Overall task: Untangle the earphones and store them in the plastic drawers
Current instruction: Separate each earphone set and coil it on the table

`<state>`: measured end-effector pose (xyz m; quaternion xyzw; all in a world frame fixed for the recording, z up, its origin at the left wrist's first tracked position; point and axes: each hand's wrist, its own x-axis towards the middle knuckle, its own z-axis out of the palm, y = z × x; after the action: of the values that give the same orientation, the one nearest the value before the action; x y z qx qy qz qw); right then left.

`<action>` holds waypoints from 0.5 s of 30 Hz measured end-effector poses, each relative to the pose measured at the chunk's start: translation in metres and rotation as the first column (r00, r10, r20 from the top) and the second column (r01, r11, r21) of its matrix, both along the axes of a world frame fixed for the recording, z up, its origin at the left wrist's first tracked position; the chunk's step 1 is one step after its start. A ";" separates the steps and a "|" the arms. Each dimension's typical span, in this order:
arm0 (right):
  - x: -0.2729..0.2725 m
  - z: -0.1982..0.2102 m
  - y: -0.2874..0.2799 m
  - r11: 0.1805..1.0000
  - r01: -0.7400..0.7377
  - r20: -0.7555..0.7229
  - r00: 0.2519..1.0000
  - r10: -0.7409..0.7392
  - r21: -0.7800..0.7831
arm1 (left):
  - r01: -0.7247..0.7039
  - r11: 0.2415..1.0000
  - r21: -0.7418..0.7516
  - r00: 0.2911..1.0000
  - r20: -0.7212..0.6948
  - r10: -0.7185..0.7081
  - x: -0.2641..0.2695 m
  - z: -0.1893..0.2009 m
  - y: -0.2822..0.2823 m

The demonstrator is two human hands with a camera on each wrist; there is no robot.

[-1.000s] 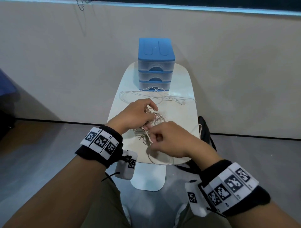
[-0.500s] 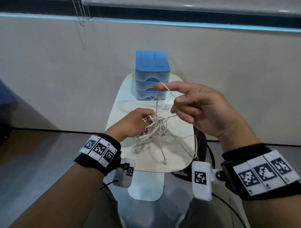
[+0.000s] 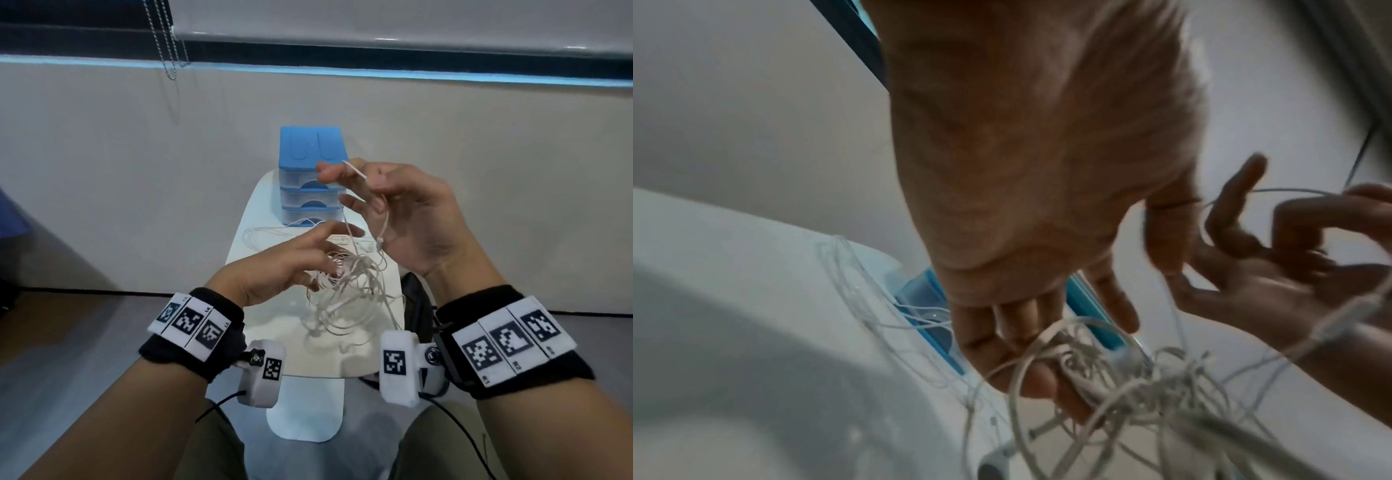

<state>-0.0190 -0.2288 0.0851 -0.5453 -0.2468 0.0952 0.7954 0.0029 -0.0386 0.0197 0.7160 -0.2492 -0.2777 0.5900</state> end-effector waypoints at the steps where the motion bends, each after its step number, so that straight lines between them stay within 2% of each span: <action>1: 0.001 0.004 0.002 1.000 0.000 0.018 1.000 0.000 -0.001 | 0.013 1.000 0.028 0.998 0.060 -0.014 -0.002 0.003 -0.005; 3: 0.002 0.013 0.007 0.998 -0.018 0.079 0.997 0.014 0.052 | -0.021 0.998 0.055 0.989 0.147 0.013 -0.004 0.010 -0.015; 6: 0.003 0.030 0.008 0.974 -0.072 0.187 0.982 0.031 0.213 | -0.100 0.988 0.118 0.963 0.260 0.067 -0.002 0.015 -0.023; 9: 0.001 0.048 -0.004 0.908 -0.077 0.183 0.983 0.000 0.412 | -0.122 0.982 0.145 0.960 0.268 0.080 0.002 0.017 -0.015; 13: -0.004 0.055 -0.039 0.839 0.147 0.016 0.983 -0.182 0.524 | -0.242 0.970 0.028 0.942 0.245 0.228 0.011 0.028 0.006; 15: 0.001 0.046 -0.052 0.866 0.267 -0.043 0.960 -0.276 0.423 | -0.361 0.932 -0.017 0.894 0.278 0.351 0.018 0.042 0.012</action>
<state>-0.0179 -0.2809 0.1312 -0.3892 -0.1900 -0.0787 0.8979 0.0207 -0.0263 0.0620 0.7914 -0.1891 -0.0664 0.5775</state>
